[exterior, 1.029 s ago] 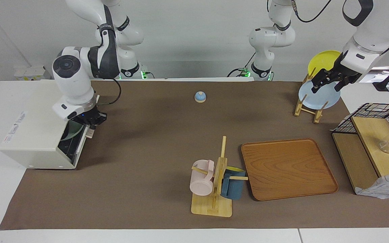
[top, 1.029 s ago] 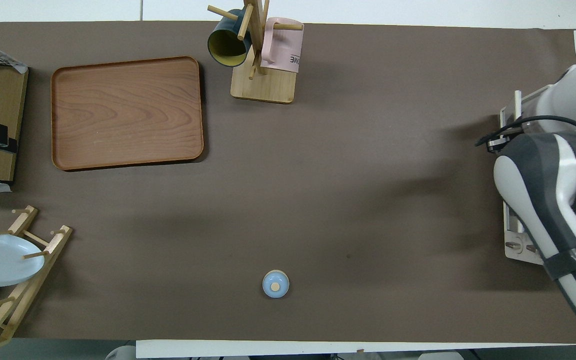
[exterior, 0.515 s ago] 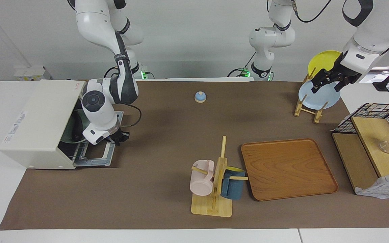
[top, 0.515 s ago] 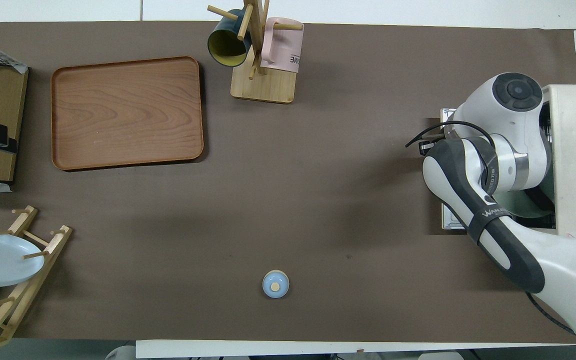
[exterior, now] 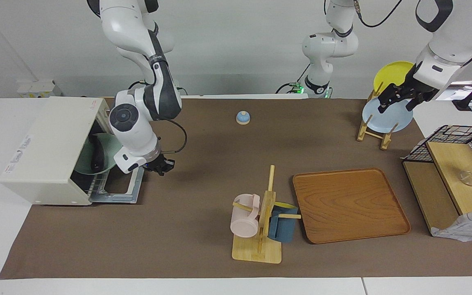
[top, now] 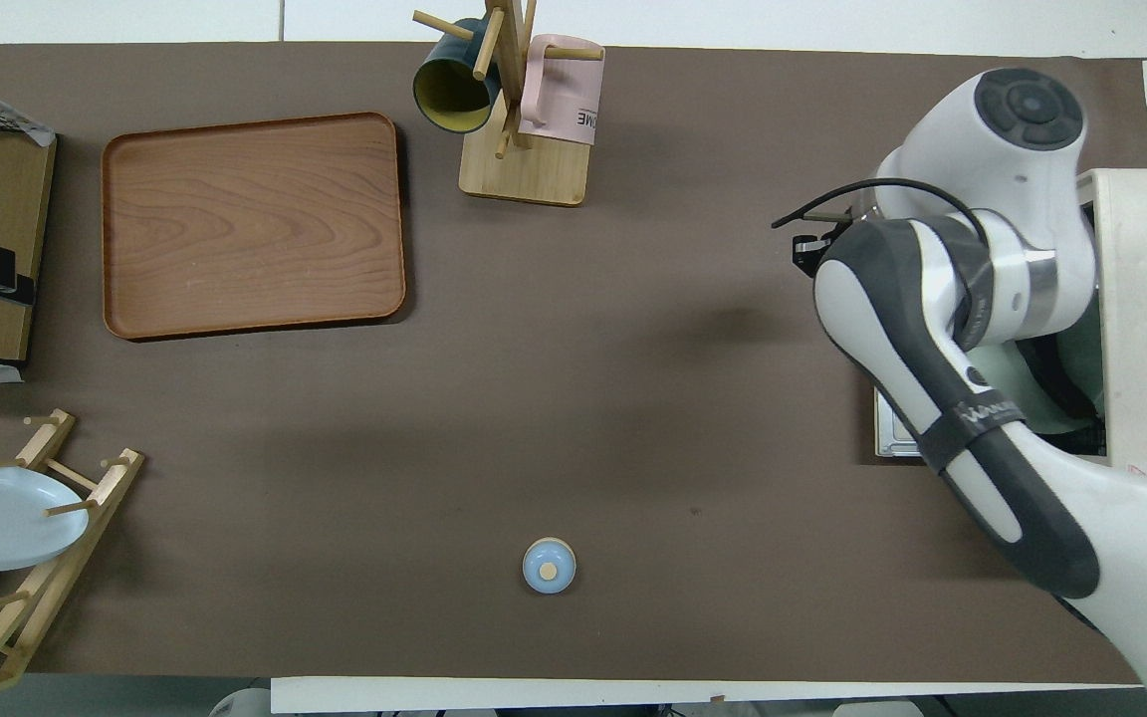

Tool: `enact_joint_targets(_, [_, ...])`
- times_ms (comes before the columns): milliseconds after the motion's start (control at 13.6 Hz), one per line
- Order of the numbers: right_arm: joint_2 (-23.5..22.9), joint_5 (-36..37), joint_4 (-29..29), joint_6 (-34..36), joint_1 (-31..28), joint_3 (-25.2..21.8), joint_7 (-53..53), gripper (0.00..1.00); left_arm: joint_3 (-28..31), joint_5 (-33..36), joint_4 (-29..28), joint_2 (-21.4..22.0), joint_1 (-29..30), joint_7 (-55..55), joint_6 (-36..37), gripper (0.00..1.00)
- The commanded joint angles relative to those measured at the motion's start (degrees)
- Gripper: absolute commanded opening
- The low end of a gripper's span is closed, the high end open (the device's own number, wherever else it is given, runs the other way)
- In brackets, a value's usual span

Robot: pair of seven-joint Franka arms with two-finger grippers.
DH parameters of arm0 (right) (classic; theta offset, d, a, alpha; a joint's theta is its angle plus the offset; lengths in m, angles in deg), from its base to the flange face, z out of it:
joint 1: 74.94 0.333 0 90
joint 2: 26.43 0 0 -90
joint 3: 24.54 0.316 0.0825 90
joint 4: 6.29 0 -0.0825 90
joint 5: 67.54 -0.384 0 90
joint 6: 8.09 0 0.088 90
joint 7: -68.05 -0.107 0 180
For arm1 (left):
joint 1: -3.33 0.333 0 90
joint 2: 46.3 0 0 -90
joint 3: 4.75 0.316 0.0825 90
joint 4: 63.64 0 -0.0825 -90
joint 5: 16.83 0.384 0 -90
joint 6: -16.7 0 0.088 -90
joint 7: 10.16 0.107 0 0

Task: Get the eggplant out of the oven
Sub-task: 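Reach into the oven and grasp the green plate with the right gripper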

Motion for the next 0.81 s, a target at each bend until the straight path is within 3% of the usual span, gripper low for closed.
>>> enact_joint_targets(0, [2.5,2.2,-2.5,2.3,-5.1,0.0,1.1,0.35,-0.3,-0.4,-0.9,1.0,0.7,0.9,0.5,1.00])
enact_joint_targets(147, [3.2,6.1,-4.5,2.0,-7.1,0.1,1.3,0.38,-0.3,-0.4,-0.9,1.0,0.7,0.9,0.5,1.00])
enact_joint_targets(294, [4.2,6.4,-7.3,0.9,-7.4,0.1,1.7,0.44,-0.3,-0.4,-0.9,1.0,0.7,0.9,0.5,1.00])
enact_joint_targets(441, [5.4,6.4,-11.1,-3.0,-7.9,0.1,2.5,0.44,-0.3,-0.4,-0.9,1.0,0.7,0.9,0.5,1.00])
enact_joint_targets(735, [5.5,9.6,-10.8,-1.8,-7.9,0.0,3.9,0.43,-0.2,-0.4,-0.9,1.0,0.7,0.9,0.5,1.00])
